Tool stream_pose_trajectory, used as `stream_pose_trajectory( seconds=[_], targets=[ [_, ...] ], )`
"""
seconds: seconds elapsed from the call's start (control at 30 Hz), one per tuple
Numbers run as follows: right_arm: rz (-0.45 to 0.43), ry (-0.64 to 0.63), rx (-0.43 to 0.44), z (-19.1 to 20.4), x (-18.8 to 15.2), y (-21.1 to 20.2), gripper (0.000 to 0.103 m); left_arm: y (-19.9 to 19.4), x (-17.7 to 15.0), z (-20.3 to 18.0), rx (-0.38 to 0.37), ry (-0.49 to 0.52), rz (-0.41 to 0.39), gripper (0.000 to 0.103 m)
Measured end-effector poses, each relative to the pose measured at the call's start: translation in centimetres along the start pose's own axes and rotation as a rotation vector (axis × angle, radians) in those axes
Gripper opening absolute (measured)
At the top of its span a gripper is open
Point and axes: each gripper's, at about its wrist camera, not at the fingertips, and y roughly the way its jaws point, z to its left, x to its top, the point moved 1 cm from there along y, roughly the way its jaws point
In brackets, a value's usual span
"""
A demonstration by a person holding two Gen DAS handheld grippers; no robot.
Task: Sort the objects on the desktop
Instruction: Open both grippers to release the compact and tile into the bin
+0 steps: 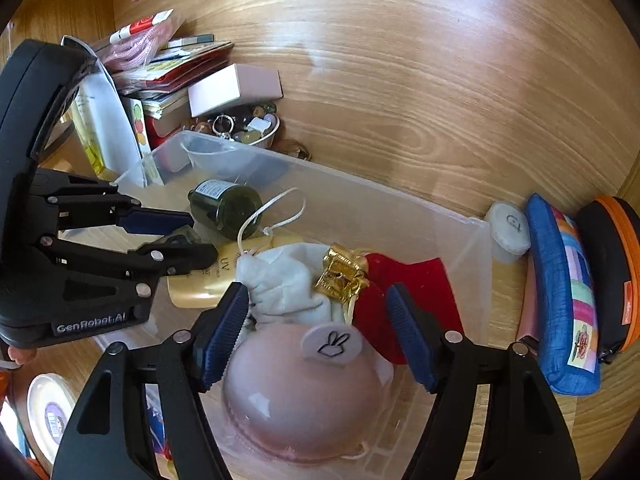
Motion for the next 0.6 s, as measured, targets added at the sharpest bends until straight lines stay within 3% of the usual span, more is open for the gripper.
stream_pose_trajectory(
  seconds=[0.23,0.3,0.33,0.6],
  targets=[
    [-0.017,-0.039,-0.022,0.4,0.0,-1.4,0.07,-1.0,-0.6,-0.4,0.006,0.011,-0.01,0.044],
    [-0.023,-0.038,-0.015,0.4,0.0,-2.0,0.077,-1.6,-0.8,-0.4,0.019,0.006,-0.025,0.068],
    [-0.03,-0.036,-0.015,0.3,0.0,-2.3,0.081,-1.9,-0.8,-0.5,0.021,0.004,-0.036,0.071],
    [-0.078,-0.01,-0.003,0.1,0.2,-5.1,0.081,-3.6,-1.1,0.2,0.016,-0.044,-0.057,0.072]
  ],
)
